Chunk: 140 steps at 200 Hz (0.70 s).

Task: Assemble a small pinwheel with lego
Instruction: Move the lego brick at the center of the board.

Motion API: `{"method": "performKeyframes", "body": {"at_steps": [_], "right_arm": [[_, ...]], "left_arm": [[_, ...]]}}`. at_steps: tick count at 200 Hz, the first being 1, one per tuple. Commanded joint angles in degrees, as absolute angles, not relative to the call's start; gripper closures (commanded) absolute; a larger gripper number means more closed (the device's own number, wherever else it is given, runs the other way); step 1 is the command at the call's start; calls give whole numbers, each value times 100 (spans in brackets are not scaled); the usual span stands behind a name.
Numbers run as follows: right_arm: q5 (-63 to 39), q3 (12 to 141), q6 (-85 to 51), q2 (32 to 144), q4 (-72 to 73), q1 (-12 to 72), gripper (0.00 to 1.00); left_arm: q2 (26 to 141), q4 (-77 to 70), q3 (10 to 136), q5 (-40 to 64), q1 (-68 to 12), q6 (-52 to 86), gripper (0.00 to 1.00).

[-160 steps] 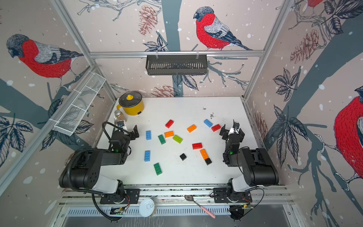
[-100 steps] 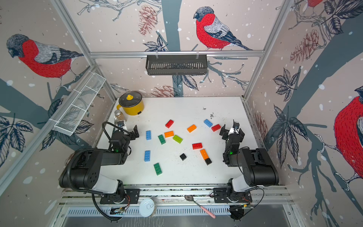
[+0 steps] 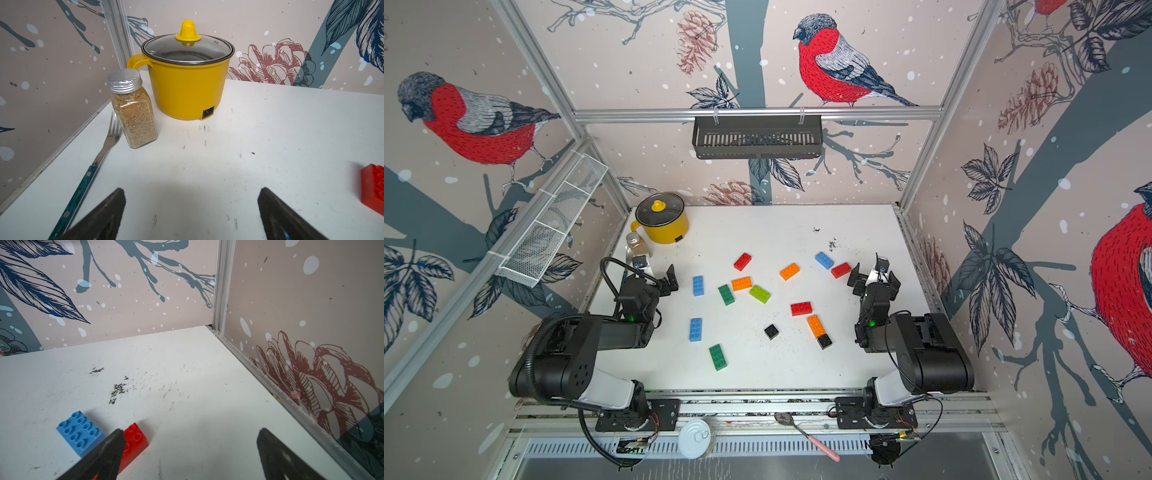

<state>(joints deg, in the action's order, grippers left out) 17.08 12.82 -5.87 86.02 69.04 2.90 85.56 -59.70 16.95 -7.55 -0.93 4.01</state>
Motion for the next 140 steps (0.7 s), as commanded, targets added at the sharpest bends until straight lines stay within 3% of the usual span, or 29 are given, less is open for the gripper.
{"method": "performKeyframes", "body": {"at_steps": [1, 87, 96, 107, 124, 140], "right_arm": [[1784, 1292, -580, 8605, 6979, 290, 1], [1578, 1313, -615, 8593, 6917, 184, 0], [2260, 1257, -630, 8411, 7137, 284, 1], [3188, 1621, -945, 7808, 5874, 424, 0], [3526, 2465, -1972, 6967, 3721, 384, 0], [3398, 2892, -2448, 6593, 2814, 361, 0]], "left_arm": [[8541, -6118, 1720, -758, -104, 334, 0], [8504, -6262, 1675, -693, 16, 339, 0], [8365, -6208, 1754, -979, 7, 302, 1], [8003, -5139, 2098, -1282, 1, 558, 1], [7603, -3455, 2756, -2328, -148, 1377, 1], [7191, -2358, 3074, -2703, -298, 2505, 1]]}}
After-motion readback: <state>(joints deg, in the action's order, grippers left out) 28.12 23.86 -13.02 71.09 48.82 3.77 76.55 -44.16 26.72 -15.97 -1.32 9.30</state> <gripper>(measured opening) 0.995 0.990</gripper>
